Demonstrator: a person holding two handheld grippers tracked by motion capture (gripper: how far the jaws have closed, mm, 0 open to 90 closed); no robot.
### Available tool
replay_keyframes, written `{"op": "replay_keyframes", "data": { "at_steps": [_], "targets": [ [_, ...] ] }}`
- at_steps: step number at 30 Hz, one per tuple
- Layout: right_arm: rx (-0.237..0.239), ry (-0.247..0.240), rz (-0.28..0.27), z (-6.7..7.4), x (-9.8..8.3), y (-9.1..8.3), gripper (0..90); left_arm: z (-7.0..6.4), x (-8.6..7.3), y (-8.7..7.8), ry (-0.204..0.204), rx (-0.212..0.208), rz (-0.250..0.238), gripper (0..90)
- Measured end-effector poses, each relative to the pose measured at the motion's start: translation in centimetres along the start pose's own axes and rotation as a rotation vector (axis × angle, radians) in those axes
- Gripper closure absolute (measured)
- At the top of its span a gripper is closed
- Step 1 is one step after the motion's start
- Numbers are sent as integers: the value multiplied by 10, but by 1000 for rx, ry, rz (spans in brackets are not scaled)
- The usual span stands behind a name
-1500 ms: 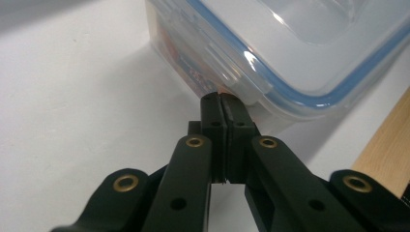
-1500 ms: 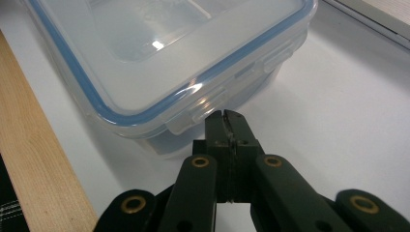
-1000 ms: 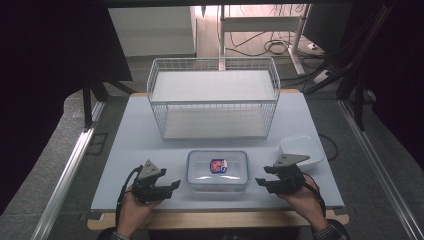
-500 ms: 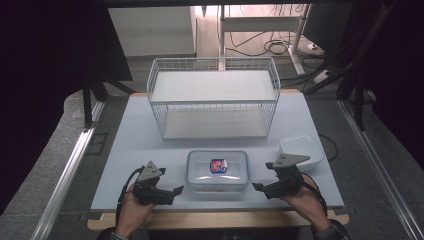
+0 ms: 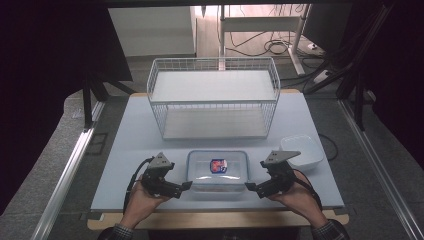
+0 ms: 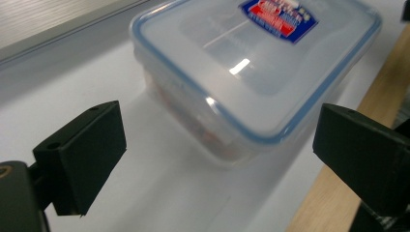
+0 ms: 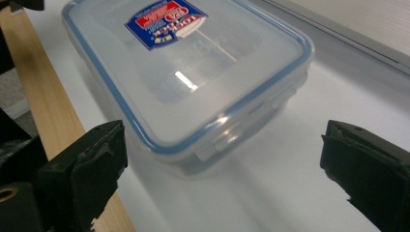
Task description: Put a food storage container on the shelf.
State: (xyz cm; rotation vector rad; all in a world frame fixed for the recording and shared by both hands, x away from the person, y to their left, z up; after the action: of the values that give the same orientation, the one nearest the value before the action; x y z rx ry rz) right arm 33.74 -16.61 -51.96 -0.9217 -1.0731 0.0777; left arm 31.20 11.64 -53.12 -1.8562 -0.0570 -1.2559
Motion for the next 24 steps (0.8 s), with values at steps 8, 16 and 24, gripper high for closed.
{"op": "replay_keyframes", "data": {
  "at_steps": [8,16,24],
  "targets": [
    [21,43,-4,-4,18,10,86,9,14,18,-7,-28,22,71],
    [57,87,31,-6,14,27,58,17,10,31,-81,-98,31,59],
    [155,188,64,-6,9,38,29,9,6,44,-141,-237,46,16]
  ]
}}
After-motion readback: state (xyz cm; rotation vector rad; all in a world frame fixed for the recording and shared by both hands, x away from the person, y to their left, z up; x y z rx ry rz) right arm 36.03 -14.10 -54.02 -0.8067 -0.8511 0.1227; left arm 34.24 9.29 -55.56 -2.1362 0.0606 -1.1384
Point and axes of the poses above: each handheld gripper's, and its own axes: y roughly forward along the jaws, x roughly out of its top, z roughly to its left, the point moved 7 cm from there along y, roughly forward along the jaws, and after that the axes turned 5 degrees about y, right-handed, at the moved point
